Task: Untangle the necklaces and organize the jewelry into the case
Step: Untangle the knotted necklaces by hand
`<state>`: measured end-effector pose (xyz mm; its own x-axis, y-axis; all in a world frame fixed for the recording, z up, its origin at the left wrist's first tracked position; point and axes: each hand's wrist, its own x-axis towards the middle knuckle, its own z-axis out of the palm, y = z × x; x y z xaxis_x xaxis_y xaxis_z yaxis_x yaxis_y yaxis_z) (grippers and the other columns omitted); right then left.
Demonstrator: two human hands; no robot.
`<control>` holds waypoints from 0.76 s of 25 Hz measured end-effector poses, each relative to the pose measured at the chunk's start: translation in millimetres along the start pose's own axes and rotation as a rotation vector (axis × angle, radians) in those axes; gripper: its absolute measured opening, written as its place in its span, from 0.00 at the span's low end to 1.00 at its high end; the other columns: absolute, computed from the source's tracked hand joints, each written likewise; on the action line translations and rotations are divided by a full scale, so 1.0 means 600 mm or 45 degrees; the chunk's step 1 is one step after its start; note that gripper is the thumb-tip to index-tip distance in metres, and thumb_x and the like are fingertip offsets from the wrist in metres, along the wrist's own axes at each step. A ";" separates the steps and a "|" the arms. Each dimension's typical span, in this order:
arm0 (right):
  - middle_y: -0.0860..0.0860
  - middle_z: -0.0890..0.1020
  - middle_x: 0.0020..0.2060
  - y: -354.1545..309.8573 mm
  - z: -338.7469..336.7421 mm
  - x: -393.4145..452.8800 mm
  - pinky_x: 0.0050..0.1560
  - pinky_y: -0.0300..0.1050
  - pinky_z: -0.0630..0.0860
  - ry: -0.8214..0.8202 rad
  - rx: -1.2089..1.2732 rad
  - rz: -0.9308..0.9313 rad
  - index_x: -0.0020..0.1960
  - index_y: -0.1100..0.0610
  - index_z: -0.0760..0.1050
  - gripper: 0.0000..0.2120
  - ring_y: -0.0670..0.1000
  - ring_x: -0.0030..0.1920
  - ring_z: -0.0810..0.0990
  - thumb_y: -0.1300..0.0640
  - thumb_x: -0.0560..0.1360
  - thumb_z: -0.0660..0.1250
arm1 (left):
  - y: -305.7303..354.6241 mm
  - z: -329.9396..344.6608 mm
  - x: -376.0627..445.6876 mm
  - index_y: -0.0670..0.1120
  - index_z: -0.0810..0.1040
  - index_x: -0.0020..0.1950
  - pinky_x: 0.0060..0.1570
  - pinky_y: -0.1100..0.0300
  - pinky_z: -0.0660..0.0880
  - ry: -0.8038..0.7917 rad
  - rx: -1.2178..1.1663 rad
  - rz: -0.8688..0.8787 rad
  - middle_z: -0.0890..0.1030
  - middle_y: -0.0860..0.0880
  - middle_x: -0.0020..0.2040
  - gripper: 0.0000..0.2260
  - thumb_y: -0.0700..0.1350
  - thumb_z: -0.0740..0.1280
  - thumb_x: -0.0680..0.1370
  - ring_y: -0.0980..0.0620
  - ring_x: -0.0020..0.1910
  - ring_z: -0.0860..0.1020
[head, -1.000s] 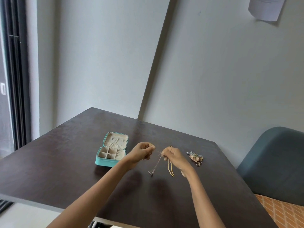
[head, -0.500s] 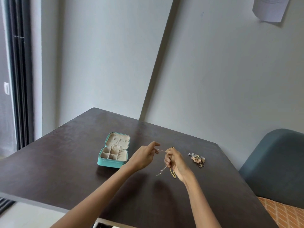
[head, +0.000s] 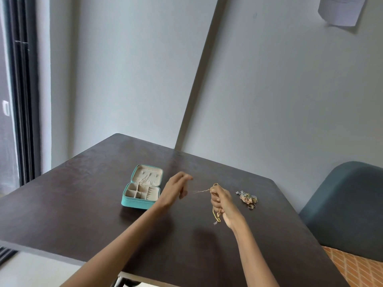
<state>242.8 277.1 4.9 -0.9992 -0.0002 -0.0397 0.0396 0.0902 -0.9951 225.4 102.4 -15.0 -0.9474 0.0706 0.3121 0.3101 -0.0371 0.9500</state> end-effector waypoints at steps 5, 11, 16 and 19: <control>0.45 0.56 0.23 0.004 -0.004 -0.007 0.21 0.37 0.48 -0.027 -0.018 -0.050 0.34 0.54 0.66 0.12 0.43 0.21 0.51 0.60 0.76 0.60 | -0.025 0.002 -0.005 0.49 0.70 0.60 0.57 0.61 0.64 -0.083 1.076 0.372 0.84 0.53 0.42 0.12 0.44 0.60 0.77 0.52 0.42 0.79; 0.45 0.57 0.22 0.010 -0.028 -0.012 0.20 0.34 0.51 -0.043 -0.167 -0.095 0.40 0.58 0.73 0.07 0.42 0.20 0.53 0.57 0.75 0.68 | -0.020 -0.001 0.012 0.44 0.73 0.51 0.27 0.67 0.65 0.060 -0.336 -0.296 0.67 0.51 0.28 0.09 0.32 0.58 0.78 0.58 0.23 0.64; 0.46 0.57 0.23 0.007 -0.032 -0.012 0.22 0.35 0.52 -0.055 -0.288 -0.105 0.44 0.59 0.75 0.06 0.44 0.22 0.54 0.56 0.77 0.65 | -0.006 -0.001 0.011 0.47 0.68 0.38 0.21 0.66 0.64 0.254 -1.138 -0.589 0.63 0.53 0.22 0.08 0.38 0.62 0.76 0.57 0.19 0.61; 0.45 0.62 0.23 0.008 -0.030 -0.014 0.23 0.35 0.54 -0.096 -0.470 -0.092 0.43 0.58 0.77 0.04 0.43 0.21 0.56 0.57 0.75 0.67 | -0.008 0.001 0.009 0.48 0.66 0.36 0.18 0.67 0.58 0.315 -1.193 -0.611 0.63 0.54 0.22 0.11 0.38 0.63 0.75 0.57 0.18 0.59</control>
<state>251.1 295.5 2.0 -0.9957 -0.0920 0.0092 -0.0490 0.4401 -0.8966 218.8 103.6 -18.0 -0.9761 0.0815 -0.2013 -0.1817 -0.8143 0.5513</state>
